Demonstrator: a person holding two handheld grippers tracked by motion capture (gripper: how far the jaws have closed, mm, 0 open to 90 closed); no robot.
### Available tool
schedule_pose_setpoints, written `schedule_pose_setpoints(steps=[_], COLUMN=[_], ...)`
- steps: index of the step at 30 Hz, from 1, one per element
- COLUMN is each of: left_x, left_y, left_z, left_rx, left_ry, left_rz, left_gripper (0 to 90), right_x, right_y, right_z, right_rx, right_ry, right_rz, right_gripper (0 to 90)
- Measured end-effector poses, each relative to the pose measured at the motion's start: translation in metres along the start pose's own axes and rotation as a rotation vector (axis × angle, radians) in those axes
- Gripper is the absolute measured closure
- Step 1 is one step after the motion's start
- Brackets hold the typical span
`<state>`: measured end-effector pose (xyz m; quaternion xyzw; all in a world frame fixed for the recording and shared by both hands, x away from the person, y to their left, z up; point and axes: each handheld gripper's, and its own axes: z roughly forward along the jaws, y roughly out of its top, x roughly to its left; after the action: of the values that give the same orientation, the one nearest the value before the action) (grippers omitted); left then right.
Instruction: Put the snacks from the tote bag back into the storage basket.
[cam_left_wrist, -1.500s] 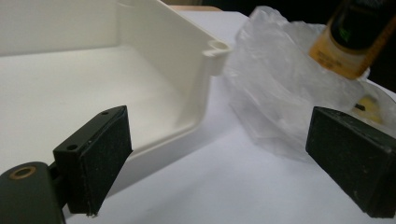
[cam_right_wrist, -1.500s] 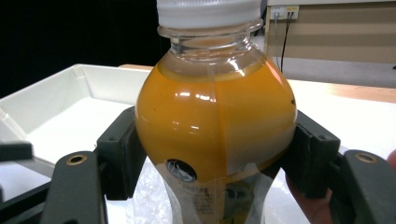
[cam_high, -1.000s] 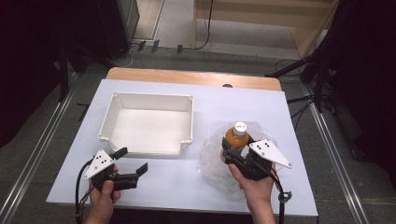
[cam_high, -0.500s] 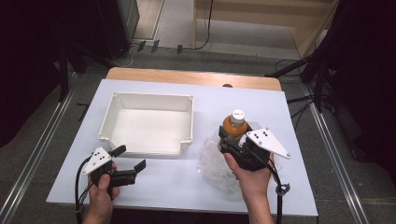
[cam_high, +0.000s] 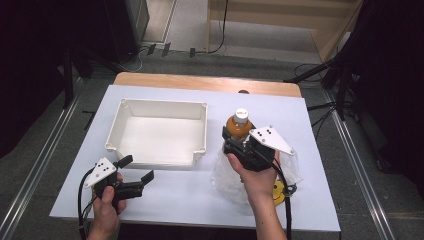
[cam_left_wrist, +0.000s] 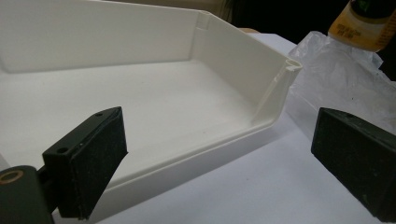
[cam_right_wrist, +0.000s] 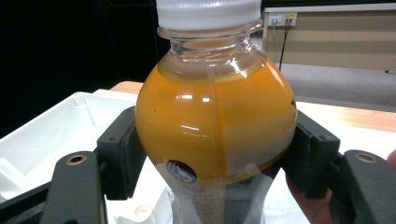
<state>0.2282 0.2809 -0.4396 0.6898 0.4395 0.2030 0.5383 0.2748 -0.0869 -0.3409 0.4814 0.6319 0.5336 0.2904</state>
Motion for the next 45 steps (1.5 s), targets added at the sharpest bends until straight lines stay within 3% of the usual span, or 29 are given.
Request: schedule_pose_setpoints(steps=[15, 45], left_x=[-0.005, -0.005], left_y=[0.000, 0.001], left_z=[0.001, 0.001], left_rx=[0.002, -0.008], left_ry=[-0.011, -0.025], left_rz=[0.007, 0.007], left_gripper=[3.7, 3.7], right_x=[0.014, 0.036], right_y=[0.002, 0.011], right_z=[0.026, 0.068], right_rx=[0.016, -0.002], right_ry=[0.020, 0.057], right_rz=[-0.002, 0.023], right_gripper=[31.5, 31.4])
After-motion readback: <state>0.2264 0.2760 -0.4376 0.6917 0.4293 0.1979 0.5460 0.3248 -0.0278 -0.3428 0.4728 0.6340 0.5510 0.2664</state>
